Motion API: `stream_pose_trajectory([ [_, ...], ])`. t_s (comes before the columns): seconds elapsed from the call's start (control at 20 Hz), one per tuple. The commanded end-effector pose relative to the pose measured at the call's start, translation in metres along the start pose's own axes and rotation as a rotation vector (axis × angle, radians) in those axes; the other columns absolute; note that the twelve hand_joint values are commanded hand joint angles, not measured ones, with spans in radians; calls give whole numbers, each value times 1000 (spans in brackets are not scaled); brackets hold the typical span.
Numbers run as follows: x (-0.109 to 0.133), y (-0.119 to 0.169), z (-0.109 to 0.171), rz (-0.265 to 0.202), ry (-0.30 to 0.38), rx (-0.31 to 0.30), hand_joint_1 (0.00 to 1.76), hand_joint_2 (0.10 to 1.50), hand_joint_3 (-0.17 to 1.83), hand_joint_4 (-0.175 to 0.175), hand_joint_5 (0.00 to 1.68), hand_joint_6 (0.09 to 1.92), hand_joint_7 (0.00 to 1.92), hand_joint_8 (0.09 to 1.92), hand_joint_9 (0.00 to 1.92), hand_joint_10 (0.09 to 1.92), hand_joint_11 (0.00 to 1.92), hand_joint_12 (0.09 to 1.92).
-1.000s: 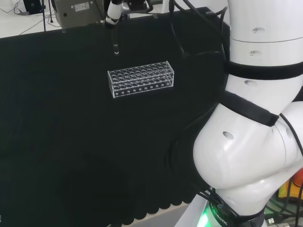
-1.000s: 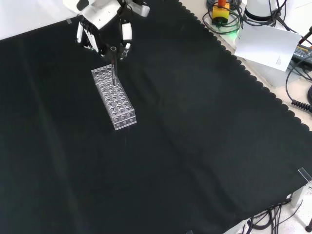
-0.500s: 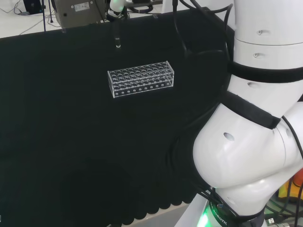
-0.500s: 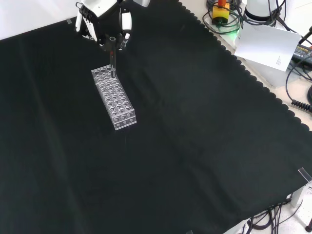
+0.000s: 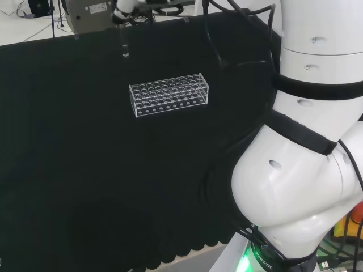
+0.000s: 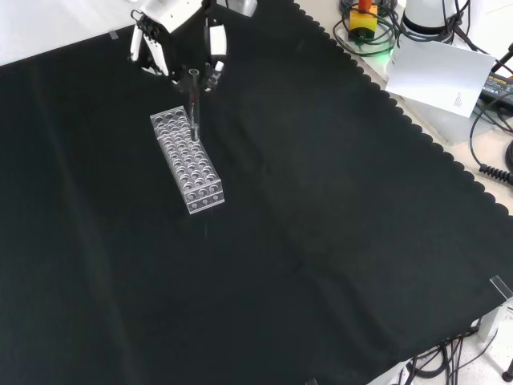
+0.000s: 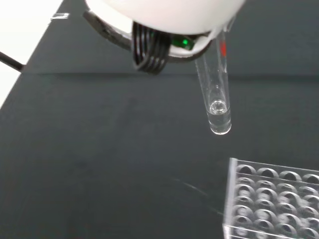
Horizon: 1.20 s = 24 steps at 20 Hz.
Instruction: Shake the test tube.
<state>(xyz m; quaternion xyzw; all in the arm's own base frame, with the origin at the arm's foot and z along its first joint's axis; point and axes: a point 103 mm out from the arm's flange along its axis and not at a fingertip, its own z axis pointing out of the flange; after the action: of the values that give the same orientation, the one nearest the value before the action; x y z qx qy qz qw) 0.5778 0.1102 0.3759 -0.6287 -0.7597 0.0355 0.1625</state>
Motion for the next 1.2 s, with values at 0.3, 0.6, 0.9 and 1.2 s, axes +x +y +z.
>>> stream_pose_trajectory([
  [0.3, 14, -2, -1, -4, -1, -4, 1432, 623, 622, -175, 1345, 483, 1440, 631, 1445, 87, 694, 1298],
  [0.6, -53, -17, -3, 142, -42, -2, 1432, 623, 623, -175, 1345, 482, 1440, 631, 1447, 87, 694, 1298],
  [0.9, -119, -34, -11, 288, -91, -13, 1433, 622, 624, -175, 1346, 482, 1440, 631, 1449, 87, 694, 1298],
  [1.2, -151, -41, -20, 367, -117, -22, 1433, 622, 625, -175, 1346, 481, 1440, 631, 1450, 87, 698, 1299],
])
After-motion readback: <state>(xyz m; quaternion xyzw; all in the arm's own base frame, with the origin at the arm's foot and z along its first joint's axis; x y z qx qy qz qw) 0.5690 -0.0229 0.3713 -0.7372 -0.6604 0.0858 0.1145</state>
